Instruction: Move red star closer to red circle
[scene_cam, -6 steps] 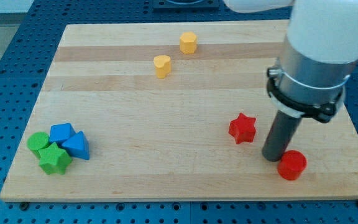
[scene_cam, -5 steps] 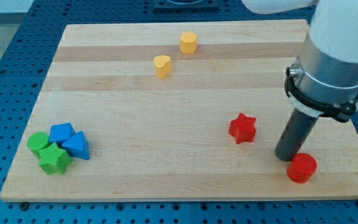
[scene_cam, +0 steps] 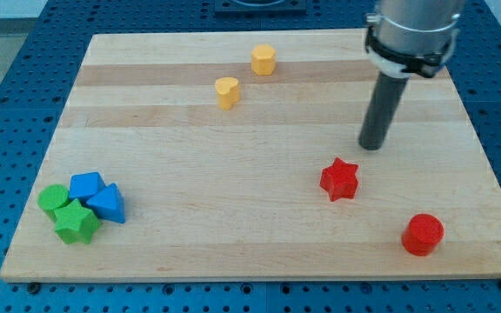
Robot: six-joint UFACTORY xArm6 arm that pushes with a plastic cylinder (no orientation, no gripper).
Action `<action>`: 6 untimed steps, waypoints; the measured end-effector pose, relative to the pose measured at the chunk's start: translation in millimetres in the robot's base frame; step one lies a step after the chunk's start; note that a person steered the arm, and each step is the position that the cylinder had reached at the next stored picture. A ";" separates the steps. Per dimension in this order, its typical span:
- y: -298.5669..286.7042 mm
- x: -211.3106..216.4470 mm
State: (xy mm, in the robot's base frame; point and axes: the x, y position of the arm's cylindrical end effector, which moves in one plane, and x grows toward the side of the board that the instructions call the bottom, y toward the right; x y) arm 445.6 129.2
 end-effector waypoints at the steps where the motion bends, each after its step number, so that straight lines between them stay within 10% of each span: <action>1: -57.9 20.5; 6: -38.0 55.0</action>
State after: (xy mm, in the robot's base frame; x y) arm 500.6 91.2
